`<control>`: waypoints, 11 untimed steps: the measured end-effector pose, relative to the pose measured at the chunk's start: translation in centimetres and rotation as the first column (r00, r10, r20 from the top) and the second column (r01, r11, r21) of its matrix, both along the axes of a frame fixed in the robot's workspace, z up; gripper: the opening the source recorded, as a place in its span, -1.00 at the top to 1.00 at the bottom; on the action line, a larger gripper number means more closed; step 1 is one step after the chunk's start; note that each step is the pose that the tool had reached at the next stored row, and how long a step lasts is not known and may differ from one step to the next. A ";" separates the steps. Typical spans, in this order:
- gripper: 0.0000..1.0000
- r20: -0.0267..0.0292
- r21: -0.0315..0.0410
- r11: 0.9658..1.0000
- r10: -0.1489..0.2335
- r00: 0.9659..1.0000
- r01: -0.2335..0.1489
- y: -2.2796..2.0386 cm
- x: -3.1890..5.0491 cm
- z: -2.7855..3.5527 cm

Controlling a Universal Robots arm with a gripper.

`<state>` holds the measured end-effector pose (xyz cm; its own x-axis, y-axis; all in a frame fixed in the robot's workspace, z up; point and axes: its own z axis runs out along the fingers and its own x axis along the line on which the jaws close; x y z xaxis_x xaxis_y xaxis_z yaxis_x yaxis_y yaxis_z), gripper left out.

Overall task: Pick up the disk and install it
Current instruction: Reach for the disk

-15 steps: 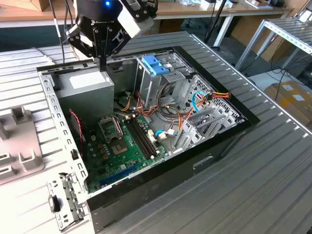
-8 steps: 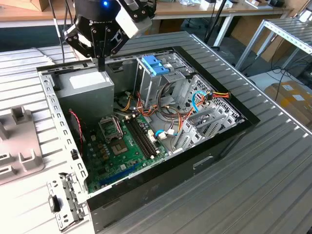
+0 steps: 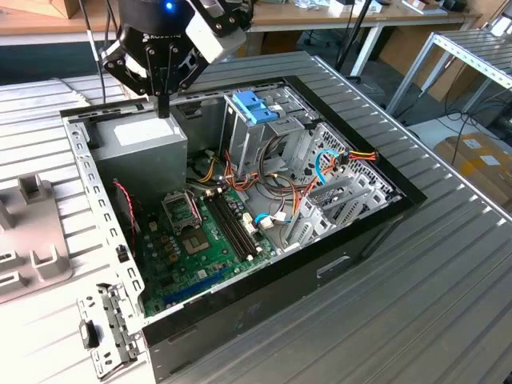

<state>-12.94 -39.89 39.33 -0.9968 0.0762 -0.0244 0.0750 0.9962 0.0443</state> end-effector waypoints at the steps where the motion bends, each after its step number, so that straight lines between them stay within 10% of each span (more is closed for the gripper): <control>1: 0.79 0.000 0.000 1.000 0.000 1.000 0.000 0.00 -0.07 0.00; 11: 0.79 0.000 0.000 1.000 0.000 1.000 0.000 0.00 -0.42 0.00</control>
<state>-13.36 -39.89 39.33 -0.9968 0.0762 -0.0245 0.0750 0.9962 0.0444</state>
